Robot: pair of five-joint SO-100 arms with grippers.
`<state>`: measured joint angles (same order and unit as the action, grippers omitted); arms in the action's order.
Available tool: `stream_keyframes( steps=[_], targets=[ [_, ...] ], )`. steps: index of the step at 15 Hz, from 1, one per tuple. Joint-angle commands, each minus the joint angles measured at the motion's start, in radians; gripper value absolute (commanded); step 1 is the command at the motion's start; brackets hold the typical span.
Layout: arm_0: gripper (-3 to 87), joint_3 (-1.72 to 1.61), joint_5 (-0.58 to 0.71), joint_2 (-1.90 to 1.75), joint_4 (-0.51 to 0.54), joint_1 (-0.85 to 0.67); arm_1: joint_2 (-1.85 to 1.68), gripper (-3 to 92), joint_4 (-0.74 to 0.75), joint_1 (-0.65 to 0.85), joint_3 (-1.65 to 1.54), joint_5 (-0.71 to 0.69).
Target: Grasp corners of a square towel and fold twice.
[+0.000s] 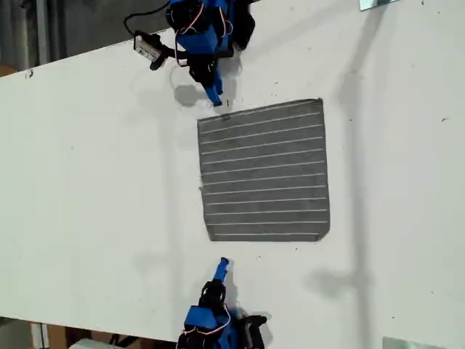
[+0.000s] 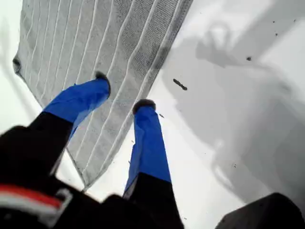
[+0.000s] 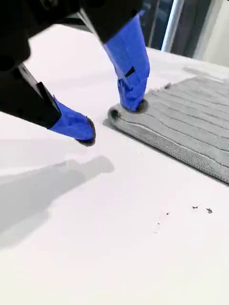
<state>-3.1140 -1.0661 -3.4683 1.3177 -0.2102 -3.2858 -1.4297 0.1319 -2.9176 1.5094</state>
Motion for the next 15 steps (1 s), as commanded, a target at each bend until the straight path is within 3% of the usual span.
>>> stream_keyframes(
  steps=[1, 2, 3, 5, 10, 11, 12, 15],
  targets=[
    [9.5, 0.032, -0.252, -0.006, 0.012, -0.339, 0.009, 0.0, -0.002, 0.063, 0.002, 0.002],
    [0.9, 0.032, -0.252, -0.006, 0.012, -0.339, 0.009, 0.0, 0.0, 0.063, 0.002, -0.006],
    [0.1, 0.034, -0.247, -0.006, 0.012, -0.333, 0.009, 0.9, -0.002, 0.06, 0.002, 0.002],
    [21.9, 0.032, -0.267, -0.006, 0.012, -0.339, 0.009, 21.5, -0.002, 0.06, 0.002, 0.002],
    [24.2, 0.035, -0.23, -0.006, 0.012, -0.327, 0.009, 25.1, 0.014, 0.055, 0.002, -0.023],
    [26.2, 0.037, -0.235, -0.006, 0.018, -0.287, 0.031, 29.2, 0.11, 0.055, 0.028, -0.163],
    [26.7, 0.035, -0.216, -0.008, 0.012, -0.287, 0.146, 30.3, 0.084, 0.058, 0.166, -0.196],
    [26.4, 0.025, -0.227, -0.008, -0.012, -0.288, 1.15, 35.4, -0.009, -0.115, 0.845, -0.202]
  ],
)
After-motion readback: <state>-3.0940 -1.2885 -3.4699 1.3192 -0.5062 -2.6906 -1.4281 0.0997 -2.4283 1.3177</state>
